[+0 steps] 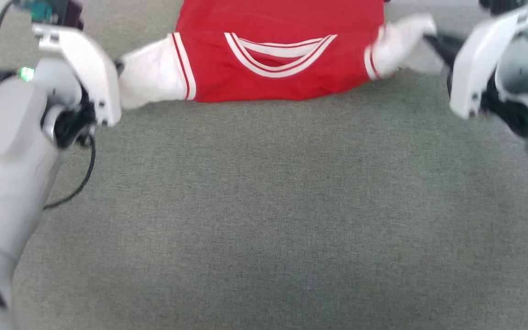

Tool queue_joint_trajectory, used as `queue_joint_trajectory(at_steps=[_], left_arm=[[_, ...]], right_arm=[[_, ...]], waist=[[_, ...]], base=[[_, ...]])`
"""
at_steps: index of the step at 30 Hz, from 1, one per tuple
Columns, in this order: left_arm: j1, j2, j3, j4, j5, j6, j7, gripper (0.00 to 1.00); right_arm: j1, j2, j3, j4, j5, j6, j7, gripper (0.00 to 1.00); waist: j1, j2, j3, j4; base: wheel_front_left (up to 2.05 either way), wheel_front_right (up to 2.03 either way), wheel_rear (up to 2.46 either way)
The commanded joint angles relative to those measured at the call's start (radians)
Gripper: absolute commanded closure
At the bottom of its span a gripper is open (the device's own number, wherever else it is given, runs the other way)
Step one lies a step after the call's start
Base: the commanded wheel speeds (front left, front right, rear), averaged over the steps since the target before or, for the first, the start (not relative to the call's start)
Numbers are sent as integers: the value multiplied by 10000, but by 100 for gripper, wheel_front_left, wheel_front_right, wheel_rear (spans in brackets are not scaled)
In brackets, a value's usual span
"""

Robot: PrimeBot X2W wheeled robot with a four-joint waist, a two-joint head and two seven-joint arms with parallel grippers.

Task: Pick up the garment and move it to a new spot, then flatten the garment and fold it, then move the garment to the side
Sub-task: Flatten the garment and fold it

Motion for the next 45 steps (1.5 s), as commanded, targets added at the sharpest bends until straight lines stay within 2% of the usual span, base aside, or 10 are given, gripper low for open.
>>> queue_joint_trajectory(at_steps=[1, 4, 9, 18, 26, 32, 40, 42, 43, 45], left_arm=[[462, 215, -48, -394, -230, -24, 274, 100], [1291, 705, -66, -1267, -480, 73, 808, 100], [2885, 1674, -50, -3546, -922, 943, 1489, 100], [6207, 3956, 133, -9247, -1632, 3799, 2397, 100], [8554, 5403, 202, -12213, -2363, 6039, 2729, 100], [9524, 5678, 147, -13173, -2732, 6832, 2589, 100], [9442, 5272, 125, -12891, -2551, 6745, 2256, 100], [9309, 5000, 151, -12709, -2547, 6616, 2137, 100], [9255, 4914, 127, -12631, -2508, 6562, 2099, 100], [9087, 4748, 137, -12524, -2420, 6435, 1988, 100]], right_arm=[[486, -271, 5, -472, 345, -3, 411, 100], [1443, -769, -181, -1570, 975, -3, 1109, 100], [3133, -1747, -574, -3499, 1378, -3, 2137, 100], [6407, -2861, -2029, -6308, 1601, -2, 3910, 100], [9339, -3091, -3717, -8411, 1899, -2, 5901, 100], [11586, -2701, -5098, -9801, 1664, -2, 7171, 100], [12674, -1406, -6105, -10245, 642, -2, 7720, 100], [12509, -1080, -6233, -10082, 101, -2, 7582, 65], [12403, -942, -6259, -9992, -186, -2, 7471, 11], [12252, -642, -6254, -9906, -572, -2, 7351, 0]], waist=[[0, 0, -66, 22], [0, 0, -132, 41], [0, 0, -262, 102], [0, 0, -495, 139], [0, 0, -535, 131], [0, 0, -315, 167], [0, 0, -34, 221], [0, 0, 56, 218], [0, 0, 94, 208], [0, 0, 171, 194]], base=[[0, 0, 0], [0, 0, 0], [0, 0, 0], [0, 0, 0], [0, 0, 0], [0, 0, 0], [0, 0, 0], [0, 0, 0], [0, 0, 0], [0, 0, 0]])
